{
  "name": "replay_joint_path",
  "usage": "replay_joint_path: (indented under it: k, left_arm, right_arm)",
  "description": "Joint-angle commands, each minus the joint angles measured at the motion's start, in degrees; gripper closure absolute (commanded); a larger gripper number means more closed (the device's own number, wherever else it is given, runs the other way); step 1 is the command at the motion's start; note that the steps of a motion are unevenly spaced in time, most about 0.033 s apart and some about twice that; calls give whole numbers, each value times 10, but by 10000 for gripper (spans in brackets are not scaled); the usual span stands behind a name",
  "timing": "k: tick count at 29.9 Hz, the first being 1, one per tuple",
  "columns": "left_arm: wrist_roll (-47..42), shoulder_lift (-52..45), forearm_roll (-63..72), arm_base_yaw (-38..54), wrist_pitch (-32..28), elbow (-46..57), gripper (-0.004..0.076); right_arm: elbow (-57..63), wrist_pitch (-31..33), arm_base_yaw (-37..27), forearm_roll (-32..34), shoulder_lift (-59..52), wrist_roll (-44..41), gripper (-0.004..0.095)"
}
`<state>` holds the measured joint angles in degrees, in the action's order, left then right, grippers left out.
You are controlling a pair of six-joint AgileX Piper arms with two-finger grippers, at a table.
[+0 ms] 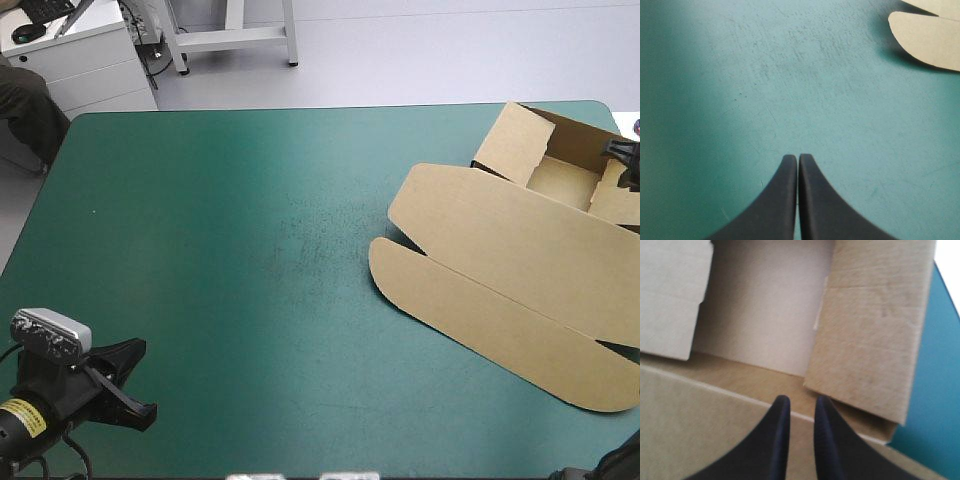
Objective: Fold the box
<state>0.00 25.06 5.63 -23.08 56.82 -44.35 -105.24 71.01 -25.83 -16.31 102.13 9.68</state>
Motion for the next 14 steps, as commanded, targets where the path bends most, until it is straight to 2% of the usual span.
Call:
replay_joint_path:
  k: [1, 10, 14]
  left_arm:
    - [-6, 5, 0, -3, -47, -13, 734]
    - [-6, 5, -20, -3, -62, -13, 734]
    - [-7, 5, -93, -3, -83, -13, 734]
  right_arm:
    - [39, 7, 44, -28, -75, 30, 906]
    - [144, -11, 238, -33, -185, 61, 920]
    - [204, -14, 301, -14, -236, 73, 928]
